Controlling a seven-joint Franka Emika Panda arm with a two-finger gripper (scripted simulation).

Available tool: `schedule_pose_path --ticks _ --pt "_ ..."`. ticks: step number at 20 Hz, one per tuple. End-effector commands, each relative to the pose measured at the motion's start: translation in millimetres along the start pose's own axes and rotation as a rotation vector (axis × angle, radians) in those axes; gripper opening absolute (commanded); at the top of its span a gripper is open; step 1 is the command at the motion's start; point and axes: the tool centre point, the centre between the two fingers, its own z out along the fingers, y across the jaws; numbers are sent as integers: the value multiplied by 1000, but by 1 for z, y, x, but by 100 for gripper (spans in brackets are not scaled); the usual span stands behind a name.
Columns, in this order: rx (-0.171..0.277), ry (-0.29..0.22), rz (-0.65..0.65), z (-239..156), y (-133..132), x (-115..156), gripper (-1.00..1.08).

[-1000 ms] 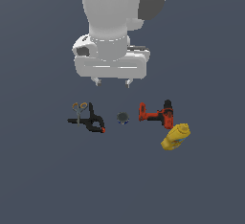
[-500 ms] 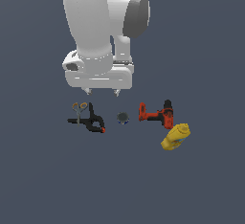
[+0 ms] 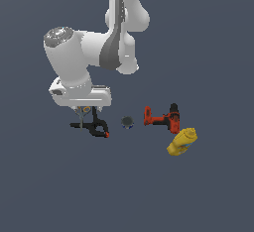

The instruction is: Pick up a designated object from a clutter of objects.

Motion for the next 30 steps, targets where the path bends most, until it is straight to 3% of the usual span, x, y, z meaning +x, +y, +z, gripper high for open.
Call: schedule_pose_path --ticks 1,6,12,23,30 --pt "-2 -1 -11 26 25 -10 100" --pt "-3 -4 -27 66 61 -31 100" --pt "-3 -6 -40 95 85 -50 100" --pt "-3 -8 -42 108 92 -57 100" --pt "-3 -7 -43 138 92 -58 100"
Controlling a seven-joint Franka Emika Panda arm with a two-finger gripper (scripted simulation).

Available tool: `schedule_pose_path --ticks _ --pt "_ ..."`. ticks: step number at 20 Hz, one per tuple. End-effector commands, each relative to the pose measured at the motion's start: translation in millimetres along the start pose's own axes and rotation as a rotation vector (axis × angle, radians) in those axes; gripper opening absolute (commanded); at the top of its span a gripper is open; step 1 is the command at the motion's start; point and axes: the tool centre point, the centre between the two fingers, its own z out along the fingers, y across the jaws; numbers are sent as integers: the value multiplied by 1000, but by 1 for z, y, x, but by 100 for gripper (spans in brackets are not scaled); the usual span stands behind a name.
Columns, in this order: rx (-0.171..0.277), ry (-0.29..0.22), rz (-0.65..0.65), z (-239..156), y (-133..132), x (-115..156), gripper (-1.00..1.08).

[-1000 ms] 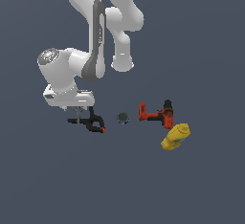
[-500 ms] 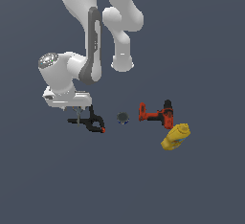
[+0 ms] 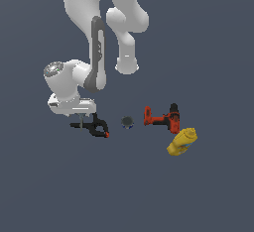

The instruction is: Pick up a designated object from a clutter of objects.

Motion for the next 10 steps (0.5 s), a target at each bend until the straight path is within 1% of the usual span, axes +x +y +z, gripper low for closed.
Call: schedule_pose_path --ticks 1,8,9,10 --pt "0 0 0 12 0 -1 100" --pt "0 0 -1 25 1 0 100" --pt "0 0 -1 25 1 0 -100" --pt "0 0 -1 25 1 0 -100"
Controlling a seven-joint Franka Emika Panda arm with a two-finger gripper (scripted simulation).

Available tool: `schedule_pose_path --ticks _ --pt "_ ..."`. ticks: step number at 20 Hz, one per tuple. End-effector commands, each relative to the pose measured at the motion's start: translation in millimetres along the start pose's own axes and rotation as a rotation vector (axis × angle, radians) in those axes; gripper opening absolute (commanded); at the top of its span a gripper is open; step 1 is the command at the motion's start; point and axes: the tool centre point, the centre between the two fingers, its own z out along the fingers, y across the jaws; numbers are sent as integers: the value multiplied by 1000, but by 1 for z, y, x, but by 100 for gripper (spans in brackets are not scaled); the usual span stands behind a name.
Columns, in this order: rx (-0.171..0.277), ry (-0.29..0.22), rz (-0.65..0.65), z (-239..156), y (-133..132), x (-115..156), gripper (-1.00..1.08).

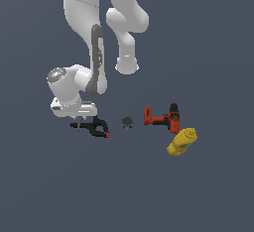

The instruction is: Pick up a designated object from a clutter of objects.

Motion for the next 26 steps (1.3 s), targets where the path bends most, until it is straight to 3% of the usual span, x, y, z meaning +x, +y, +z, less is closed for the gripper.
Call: schedule_pose_path --ticks 1,15,26 --pt "0 1 0 0 0 0 -100" --pt "0 1 0 -6 -7 0 -100" --pt "-1 1 0 -49 -60 -5 -100"
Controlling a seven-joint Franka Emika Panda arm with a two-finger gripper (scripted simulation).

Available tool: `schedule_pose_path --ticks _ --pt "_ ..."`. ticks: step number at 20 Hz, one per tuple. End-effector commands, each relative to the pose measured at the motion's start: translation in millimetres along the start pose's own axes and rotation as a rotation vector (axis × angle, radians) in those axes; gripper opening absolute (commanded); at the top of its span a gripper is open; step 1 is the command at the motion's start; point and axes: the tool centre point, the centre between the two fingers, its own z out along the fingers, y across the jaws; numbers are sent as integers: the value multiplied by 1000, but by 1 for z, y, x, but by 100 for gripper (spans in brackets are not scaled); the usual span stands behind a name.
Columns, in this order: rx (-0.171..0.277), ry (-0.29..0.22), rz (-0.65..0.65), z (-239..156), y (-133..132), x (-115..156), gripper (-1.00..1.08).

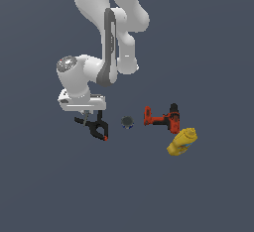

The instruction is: Pick up a designated object from a clutter of objects.

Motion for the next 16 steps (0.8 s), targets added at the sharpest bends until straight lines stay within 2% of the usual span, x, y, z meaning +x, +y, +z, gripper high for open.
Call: schedule_pose_path --ticks 1,16 --pt "0 2 -1 -15 -17 -1 -100" --pt "-6 0 -1 -127 -150 -12 -100"
